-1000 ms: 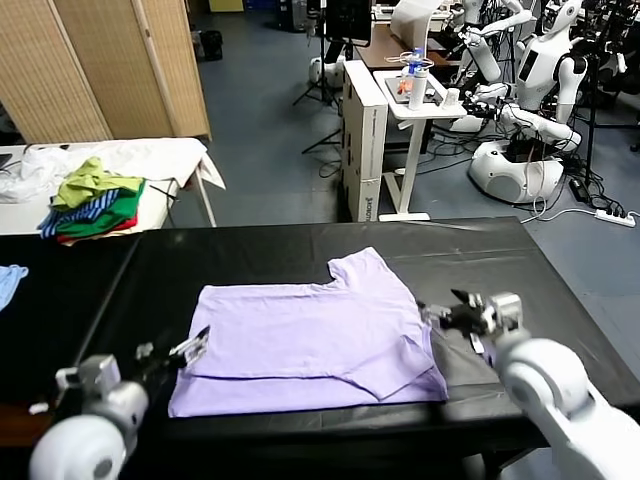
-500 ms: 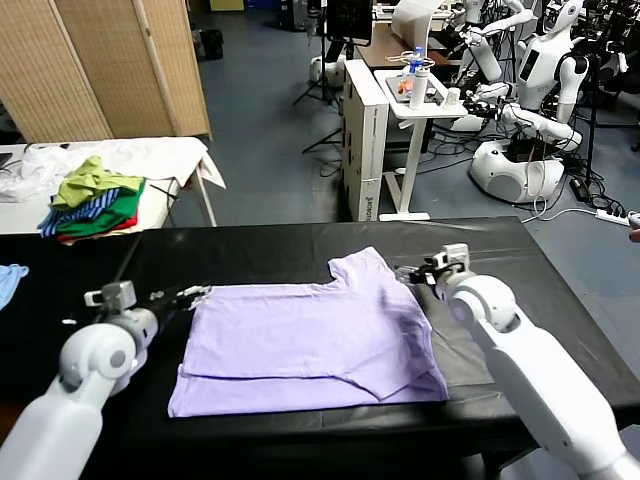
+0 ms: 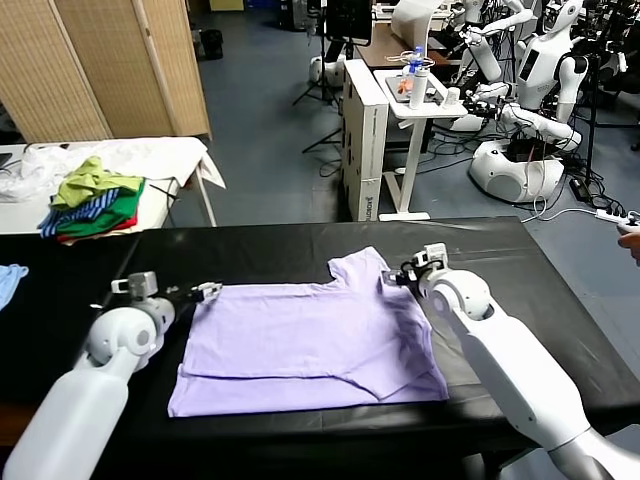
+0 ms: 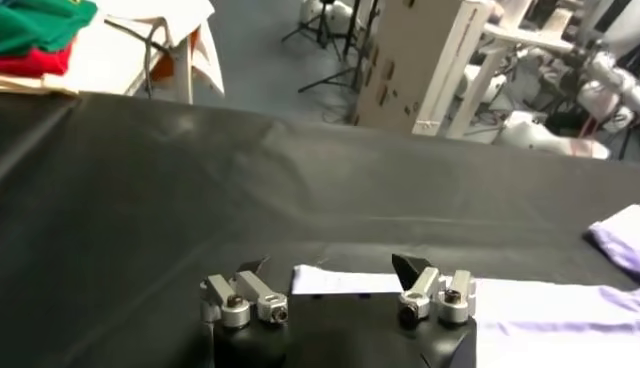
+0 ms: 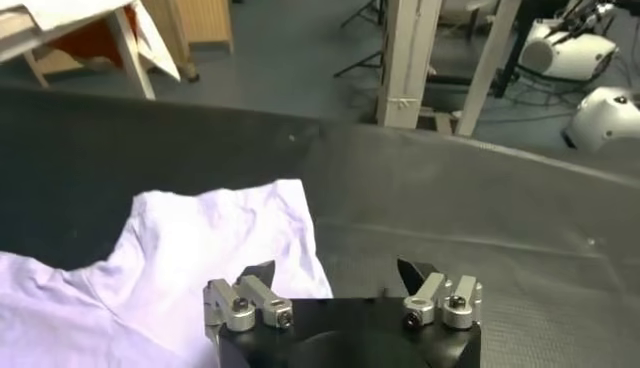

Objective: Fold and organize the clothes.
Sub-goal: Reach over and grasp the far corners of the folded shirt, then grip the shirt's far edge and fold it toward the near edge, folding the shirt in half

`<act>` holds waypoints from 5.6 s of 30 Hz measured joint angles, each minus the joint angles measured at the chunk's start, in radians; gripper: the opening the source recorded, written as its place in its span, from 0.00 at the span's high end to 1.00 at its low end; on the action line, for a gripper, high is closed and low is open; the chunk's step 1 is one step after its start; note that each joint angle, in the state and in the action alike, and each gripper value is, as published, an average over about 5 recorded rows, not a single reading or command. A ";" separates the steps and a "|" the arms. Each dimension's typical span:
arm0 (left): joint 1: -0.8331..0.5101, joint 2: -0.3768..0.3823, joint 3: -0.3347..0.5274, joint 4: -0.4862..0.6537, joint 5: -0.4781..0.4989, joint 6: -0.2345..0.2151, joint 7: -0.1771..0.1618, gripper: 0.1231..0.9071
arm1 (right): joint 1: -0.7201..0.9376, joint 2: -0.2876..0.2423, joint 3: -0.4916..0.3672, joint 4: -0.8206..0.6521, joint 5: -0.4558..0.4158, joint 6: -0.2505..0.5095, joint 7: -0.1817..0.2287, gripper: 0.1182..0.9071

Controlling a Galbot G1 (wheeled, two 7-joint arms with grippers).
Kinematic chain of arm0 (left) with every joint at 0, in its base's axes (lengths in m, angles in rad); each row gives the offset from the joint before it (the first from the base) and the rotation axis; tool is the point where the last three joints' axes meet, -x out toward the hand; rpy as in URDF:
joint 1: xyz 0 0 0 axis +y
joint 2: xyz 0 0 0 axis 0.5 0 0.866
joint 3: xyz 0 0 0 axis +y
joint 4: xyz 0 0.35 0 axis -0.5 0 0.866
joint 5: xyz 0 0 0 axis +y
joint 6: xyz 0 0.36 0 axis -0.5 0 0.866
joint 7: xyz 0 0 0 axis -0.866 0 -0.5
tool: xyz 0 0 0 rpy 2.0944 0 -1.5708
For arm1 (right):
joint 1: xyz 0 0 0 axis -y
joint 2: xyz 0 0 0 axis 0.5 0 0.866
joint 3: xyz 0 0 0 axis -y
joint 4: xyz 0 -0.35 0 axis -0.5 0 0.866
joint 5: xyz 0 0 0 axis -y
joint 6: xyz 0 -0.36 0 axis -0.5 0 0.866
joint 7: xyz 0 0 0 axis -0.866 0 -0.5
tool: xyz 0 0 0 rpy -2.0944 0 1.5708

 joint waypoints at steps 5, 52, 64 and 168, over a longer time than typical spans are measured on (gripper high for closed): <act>0.004 -0.003 0.000 0.017 0.005 -0.004 0.001 0.00 | 0.015 0.017 -0.009 -0.027 -0.009 0.014 -0.006 0.00; 0.025 -0.005 0.024 0.008 0.073 -0.027 0.047 0.68 | 0.016 0.052 -0.014 -0.090 -0.035 0.023 -0.032 0.70; 0.023 -0.006 0.028 0.011 0.078 -0.030 0.068 0.87 | 0.008 0.053 -0.003 -0.097 -0.047 0.052 -0.042 0.92; 0.845 -0.014 -0.364 -0.652 0.257 -0.016 0.083 0.94 | -0.646 -0.418 0.281 0.674 0.101 -0.012 -0.006 0.97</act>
